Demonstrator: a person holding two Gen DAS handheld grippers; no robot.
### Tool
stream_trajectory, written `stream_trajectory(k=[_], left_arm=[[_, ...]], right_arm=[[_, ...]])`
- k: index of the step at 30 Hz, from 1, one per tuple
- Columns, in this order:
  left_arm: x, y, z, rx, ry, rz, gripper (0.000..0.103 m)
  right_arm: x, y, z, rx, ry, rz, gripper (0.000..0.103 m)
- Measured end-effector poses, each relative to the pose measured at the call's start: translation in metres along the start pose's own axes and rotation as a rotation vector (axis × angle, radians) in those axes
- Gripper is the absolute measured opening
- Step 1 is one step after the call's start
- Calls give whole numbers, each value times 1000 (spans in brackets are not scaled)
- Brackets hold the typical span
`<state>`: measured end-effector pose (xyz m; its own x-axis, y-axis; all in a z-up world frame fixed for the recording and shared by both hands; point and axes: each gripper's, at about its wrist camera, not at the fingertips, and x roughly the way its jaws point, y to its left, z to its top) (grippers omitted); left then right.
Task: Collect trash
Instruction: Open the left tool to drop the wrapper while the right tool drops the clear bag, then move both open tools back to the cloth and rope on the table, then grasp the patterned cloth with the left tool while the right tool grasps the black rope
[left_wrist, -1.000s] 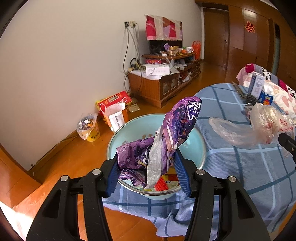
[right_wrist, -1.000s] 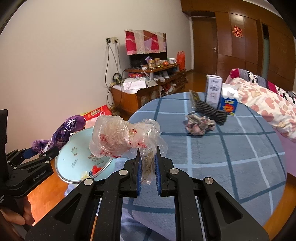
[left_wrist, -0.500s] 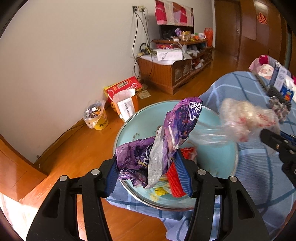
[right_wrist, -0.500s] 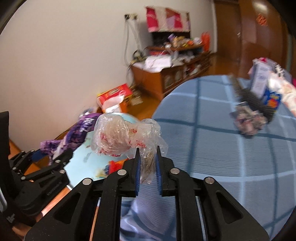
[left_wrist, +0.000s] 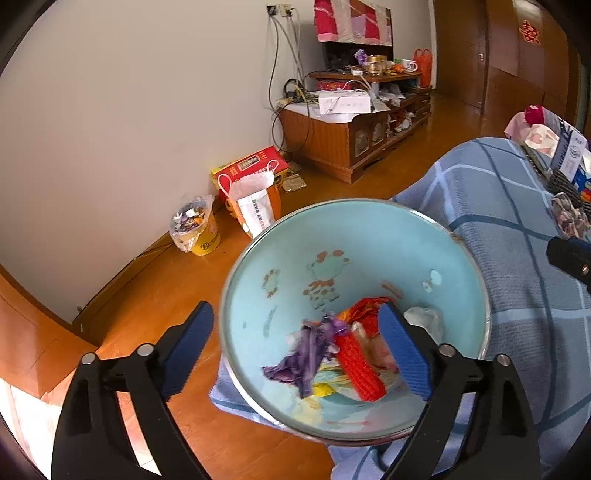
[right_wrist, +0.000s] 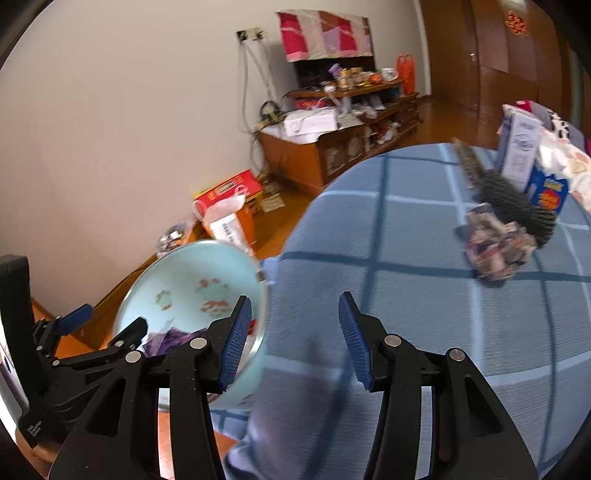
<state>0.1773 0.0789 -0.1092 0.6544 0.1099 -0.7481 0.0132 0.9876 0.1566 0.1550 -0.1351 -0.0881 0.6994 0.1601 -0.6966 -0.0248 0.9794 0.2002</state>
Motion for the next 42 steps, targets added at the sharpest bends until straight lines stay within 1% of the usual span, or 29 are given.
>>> stream_trajectory(k=[4, 7, 10, 11, 14, 19, 23, 25, 27, 29, 31, 33, 36, 38, 40, 41, 42], left_arm=[[-1, -19, 5, 19, -3, -39, 91], [-4, -38, 6, 50, -12, -58, 91], [-8, -53, 8, 69, -19, -81, 91], [-10, -58, 9, 78, -23, -89, 91], [-17, -78, 11, 118, -39, -113, 91], [-25, -114, 14, 192, -60, -158, 91], [-24, -156, 22, 238, -61, -242, 91], [-22, -174, 27, 250, -56, -285, 91], [-19, -202, 34, 275, -41, -329, 91], [-18, -231, 41, 310, -49, -357, 91], [-17, -252, 45, 338, -66, -359, 91], [-12, -275, 52, 353, -73, -367, 91], [-3, -305, 62, 342, -47, -409, 91], [4, -325, 66, 342, -28, -420, 91], [14, -344, 68, 351, -3, -410, 90], [21, -352, 69, 353, 19, -398, 86], [27, -357, 70, 349, 37, -403, 76]], right_arm=[[-6, -21, 3, 1, -2, -60, 50], [-11, -40, 1, 16, -7, -108, 52], [-16, -62, -2, 50, 1, -130, 53], [-17, -69, -1, 61, -2, -137, 55], [-23, -86, -2, 74, -17, -166, 55], [-38, -135, -6, 115, -29, -239, 55], [-48, -178, -4, 156, -25, -287, 55], [-50, -200, 2, 155, -15, -304, 55], [-51, -215, 6, 143, -4, -318, 55], [-51, -229, 8, 137, 6, -328, 55], [-51, -243, 10, 128, 7, -351, 55], [-49, -256, 12, 127, 6, -345, 55], [-46, -272, 17, 138, 9, -332, 55], [-44, -277, 21, 124, 10, -330, 55], [-41, -284, 26, 110, 9, -335, 55], [-39, -286, 28, 110, 11, -329, 55], [-37, -289, 30, 108, 16, -309, 55]])
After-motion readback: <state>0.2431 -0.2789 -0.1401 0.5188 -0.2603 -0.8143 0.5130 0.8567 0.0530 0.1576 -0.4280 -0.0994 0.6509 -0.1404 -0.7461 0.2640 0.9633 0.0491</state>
